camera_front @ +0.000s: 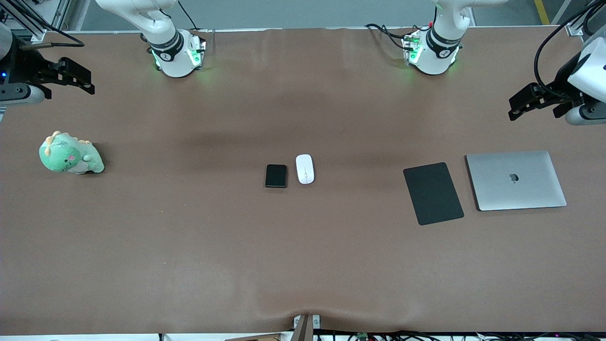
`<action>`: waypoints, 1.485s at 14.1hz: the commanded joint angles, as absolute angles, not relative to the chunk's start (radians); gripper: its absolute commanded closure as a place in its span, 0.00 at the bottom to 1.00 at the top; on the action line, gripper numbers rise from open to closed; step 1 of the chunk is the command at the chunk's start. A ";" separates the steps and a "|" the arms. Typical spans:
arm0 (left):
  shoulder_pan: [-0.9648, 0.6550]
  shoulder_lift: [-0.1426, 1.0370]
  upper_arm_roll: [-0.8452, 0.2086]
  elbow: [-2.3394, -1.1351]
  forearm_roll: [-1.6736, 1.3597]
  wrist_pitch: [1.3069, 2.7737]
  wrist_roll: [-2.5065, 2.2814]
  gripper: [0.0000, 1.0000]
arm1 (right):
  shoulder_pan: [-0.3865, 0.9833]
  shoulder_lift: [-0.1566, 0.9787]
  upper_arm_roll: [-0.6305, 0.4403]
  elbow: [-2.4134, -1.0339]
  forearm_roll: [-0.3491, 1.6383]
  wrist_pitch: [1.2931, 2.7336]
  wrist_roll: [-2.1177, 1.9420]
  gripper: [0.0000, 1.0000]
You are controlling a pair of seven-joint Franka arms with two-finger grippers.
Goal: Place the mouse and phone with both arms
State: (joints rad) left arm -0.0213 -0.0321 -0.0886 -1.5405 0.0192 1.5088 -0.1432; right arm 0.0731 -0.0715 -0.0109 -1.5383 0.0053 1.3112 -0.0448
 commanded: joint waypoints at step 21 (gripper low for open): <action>-0.054 0.066 -0.100 -1.414 0.029 1.480 -0.184 0.00 | 0.060 -0.037 -0.009 -1.522 0.050 1.299 -0.048 0.00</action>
